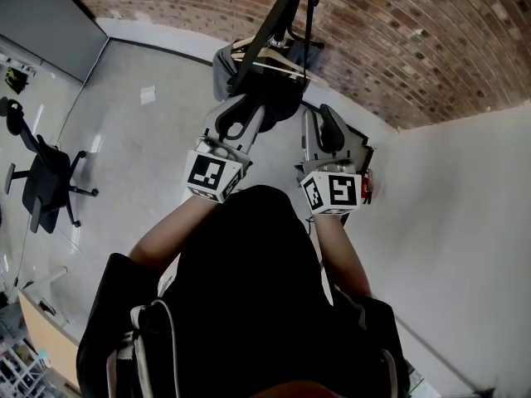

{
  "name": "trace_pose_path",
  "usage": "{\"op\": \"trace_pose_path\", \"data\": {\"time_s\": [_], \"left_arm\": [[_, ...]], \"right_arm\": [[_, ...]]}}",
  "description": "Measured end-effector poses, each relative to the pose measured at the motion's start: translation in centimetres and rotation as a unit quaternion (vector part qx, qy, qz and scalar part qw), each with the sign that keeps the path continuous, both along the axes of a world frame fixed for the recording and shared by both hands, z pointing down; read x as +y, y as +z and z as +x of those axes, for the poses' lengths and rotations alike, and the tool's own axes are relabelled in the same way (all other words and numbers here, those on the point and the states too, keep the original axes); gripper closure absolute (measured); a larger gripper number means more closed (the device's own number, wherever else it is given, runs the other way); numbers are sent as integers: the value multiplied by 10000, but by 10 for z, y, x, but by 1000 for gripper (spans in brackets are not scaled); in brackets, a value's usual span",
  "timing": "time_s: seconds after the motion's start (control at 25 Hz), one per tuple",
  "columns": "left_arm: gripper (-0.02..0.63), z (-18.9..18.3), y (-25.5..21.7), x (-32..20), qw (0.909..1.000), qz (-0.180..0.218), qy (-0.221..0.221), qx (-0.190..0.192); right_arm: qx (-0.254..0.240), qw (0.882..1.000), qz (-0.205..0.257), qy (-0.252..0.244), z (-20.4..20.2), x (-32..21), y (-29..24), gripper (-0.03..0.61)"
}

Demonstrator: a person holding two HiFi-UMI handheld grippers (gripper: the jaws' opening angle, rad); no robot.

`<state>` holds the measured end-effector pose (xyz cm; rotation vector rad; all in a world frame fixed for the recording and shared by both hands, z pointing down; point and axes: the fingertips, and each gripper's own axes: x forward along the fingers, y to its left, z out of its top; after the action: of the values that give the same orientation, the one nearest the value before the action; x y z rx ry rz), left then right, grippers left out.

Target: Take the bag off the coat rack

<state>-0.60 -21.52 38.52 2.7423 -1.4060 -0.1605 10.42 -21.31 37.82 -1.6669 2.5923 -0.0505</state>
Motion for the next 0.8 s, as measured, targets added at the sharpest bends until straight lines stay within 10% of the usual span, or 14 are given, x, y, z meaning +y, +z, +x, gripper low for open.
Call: {"op": "trace_pose_path", "data": {"time_s": [0.8], "left_arm": [[495,9,-1,-110,9960,189,-517,-703]], "right_arm": [[746,9968,-43,290,1,-111,2,482]]}}
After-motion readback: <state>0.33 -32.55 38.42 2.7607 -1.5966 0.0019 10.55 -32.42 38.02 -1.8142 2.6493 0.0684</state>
